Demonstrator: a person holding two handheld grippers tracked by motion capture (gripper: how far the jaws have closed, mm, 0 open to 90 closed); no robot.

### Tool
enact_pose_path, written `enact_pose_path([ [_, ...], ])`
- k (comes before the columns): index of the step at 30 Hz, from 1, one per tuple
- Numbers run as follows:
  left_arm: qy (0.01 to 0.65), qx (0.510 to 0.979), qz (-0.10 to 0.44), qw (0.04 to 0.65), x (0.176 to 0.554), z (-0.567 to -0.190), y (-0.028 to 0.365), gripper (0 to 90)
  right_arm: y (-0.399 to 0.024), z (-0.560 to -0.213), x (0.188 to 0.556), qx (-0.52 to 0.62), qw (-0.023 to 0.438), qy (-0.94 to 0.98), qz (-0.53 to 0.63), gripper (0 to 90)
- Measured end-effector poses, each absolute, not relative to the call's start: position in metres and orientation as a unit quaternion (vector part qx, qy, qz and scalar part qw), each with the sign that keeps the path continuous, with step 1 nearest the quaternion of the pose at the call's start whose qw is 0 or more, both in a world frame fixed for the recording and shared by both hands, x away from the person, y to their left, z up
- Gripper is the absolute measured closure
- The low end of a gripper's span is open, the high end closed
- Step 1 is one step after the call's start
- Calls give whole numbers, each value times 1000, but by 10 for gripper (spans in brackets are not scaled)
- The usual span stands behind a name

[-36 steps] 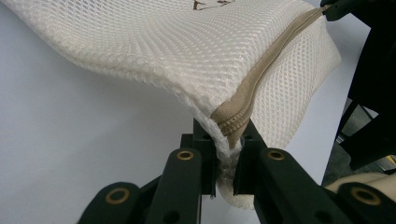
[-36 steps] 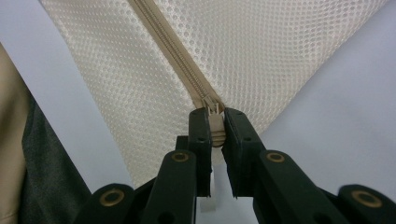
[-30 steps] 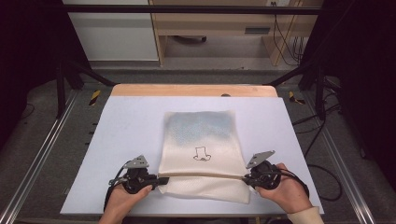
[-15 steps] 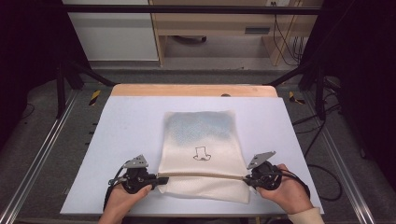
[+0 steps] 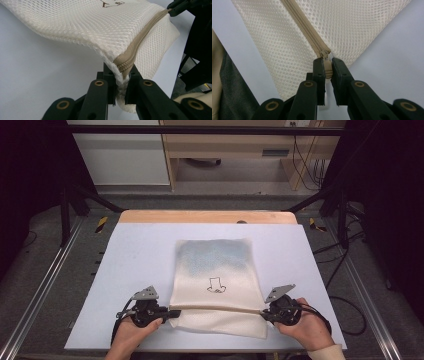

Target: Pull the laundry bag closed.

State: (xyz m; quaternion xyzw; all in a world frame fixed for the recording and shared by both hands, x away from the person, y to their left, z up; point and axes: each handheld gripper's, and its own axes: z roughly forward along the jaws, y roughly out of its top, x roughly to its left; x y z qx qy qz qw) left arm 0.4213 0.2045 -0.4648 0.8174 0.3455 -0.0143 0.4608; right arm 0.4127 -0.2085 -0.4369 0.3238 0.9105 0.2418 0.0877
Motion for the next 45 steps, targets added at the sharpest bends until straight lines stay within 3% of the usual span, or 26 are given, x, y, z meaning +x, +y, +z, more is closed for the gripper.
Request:
enact_pose_path([
  [15, 343, 822, -15, 455, 420, -467, 203, 816, -211, -443, 411, 329, 84, 907, 248, 818],
  [21, 343, 821, -12, 456, 418, -465, 204, 758, -212, -445, 413, 334, 89, 906, 244, 773],
  [26, 353, 813, -14, 463, 419, -462, 211, 652, -215, -444, 412, 343, 85, 902, 248, 652],
  [36, 360, 809, 8, 464, 418, -453, 224, 376, -210, -439, 413, 342, 106, 898, 256, 309],
  [41, 352, 815, 21, 459, 420, -446, 233, 298, -209, -435, 418, 351, 110, 891, 265, 172],
  [45, 354, 815, 31, 457, 426, -438, 242, 261, -207, -430, 423, 361, 118, 884, 272, 116],
])
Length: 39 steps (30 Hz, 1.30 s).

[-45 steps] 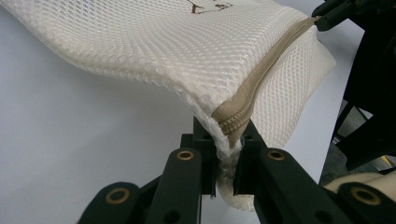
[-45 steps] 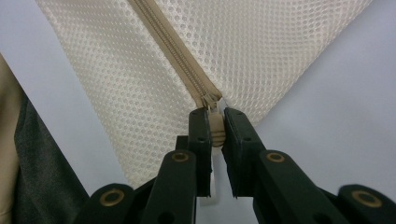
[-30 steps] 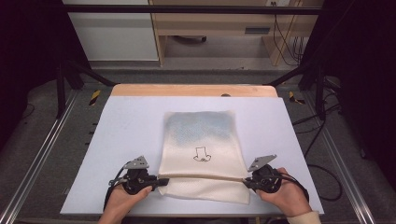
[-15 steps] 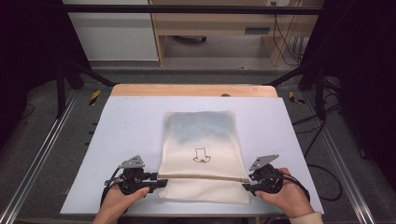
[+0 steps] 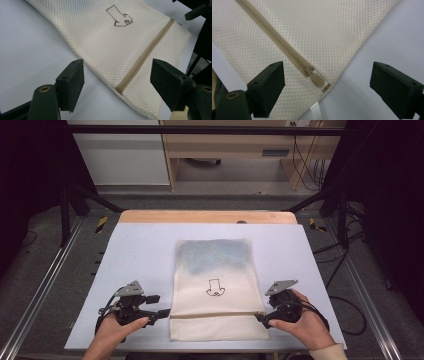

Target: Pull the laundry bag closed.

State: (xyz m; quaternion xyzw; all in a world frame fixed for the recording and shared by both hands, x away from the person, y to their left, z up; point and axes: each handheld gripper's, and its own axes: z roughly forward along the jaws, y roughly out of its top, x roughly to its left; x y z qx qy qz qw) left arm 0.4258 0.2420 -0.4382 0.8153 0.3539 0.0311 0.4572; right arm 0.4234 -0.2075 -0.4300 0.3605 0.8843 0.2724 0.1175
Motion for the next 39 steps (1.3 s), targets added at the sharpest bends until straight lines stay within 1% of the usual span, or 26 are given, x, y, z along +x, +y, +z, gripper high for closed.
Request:
enact_pose_path([
  [7, 365, 809, 51, 458, 442, -420, 265, 231, -212, -424, 429, 381, 135, 866, 294, 96],
  [14, 382, 801, 85, 453, 452, -412, 284, 190, -226, -416, 440, 415, 176, 837, 309, 92],
  [18, 387, 801, 94, 447, 454, -410, 291, 173, -236, -413, 445, 430, 192, 824, 313, 92],
  [24, 397, 806, 118, 423, 461, -414, 298, 146, -251, -415, 452, 460, 206, 804, 315, 91],
  [29, 409, 806, 148, 400, 467, -420, 304, 110, -264, -420, 459, 480, 222, 788, 315, 82],
  [39, 426, 806, 156, 380, 476, -442, 311, 88, -285, -441, 464, 513, 215, 767, 319, 72],
])
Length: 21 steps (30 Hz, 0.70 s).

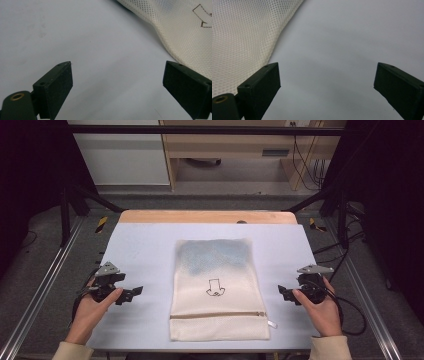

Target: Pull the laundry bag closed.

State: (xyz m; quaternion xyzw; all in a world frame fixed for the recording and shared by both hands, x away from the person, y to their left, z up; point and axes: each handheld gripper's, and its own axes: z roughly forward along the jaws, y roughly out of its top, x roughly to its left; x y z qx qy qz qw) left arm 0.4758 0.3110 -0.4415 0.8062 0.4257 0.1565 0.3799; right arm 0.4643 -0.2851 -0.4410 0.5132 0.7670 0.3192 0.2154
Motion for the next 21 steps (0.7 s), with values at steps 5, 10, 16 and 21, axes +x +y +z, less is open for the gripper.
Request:
enact_pose_path([
  [5, 432, 804, 165, 375, 478, -450, 316, 83, -293, -448, 465, 523, 216, 757, 326, 76],
  [10, 428, 802, 186, 372, 480, -458, 317, 80, -294, -458, 463, 522, 224, 754, 330, 96],
  [16, 431, 790, 200, 389, 478, -467, 320, 71, -293, -469, 458, 513, 244, 749, 340, 103],
  [21, 426, 794, 204, 383, 480, -472, 319, 65, -288, -480, 457, 502, 257, 754, 337, 103],
])
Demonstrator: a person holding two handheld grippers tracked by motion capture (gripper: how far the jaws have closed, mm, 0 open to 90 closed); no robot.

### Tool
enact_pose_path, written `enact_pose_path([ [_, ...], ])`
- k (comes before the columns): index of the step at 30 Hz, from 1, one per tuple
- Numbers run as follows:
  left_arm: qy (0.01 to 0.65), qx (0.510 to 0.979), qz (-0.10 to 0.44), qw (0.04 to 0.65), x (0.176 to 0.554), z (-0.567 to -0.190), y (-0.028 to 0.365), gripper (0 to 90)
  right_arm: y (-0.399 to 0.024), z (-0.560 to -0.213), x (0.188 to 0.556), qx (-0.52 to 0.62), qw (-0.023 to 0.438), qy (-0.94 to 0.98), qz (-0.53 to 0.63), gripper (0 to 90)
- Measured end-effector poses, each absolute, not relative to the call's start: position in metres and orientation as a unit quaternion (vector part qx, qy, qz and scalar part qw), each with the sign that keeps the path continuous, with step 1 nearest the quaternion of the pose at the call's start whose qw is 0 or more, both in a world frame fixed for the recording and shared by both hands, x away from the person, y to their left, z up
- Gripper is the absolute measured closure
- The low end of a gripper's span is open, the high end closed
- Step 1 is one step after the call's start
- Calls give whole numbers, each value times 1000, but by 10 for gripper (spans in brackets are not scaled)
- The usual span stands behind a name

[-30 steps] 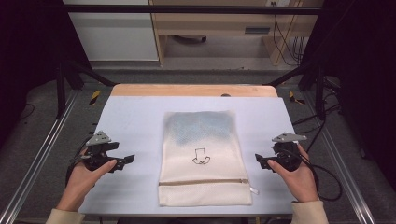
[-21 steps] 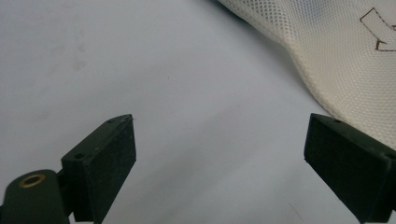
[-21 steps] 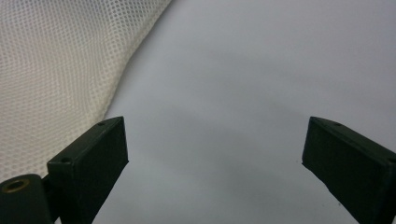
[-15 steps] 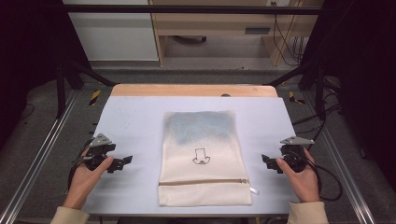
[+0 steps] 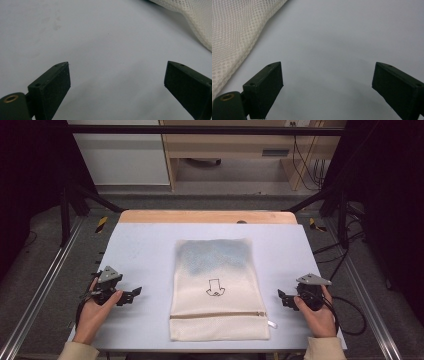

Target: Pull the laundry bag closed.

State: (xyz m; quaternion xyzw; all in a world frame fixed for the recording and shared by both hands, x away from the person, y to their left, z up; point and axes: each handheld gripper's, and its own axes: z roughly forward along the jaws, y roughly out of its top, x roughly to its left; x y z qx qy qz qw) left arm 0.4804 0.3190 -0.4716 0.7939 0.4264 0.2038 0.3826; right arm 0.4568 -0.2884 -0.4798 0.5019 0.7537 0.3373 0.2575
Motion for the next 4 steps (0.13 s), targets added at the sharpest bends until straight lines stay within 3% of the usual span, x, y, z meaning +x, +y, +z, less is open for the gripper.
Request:
enact_pose_path([
  [4, 425, 796, 204, 379, 481, -473, 319, 61, -288, -481, 457, 503, 260, 751, 340, 103],
])
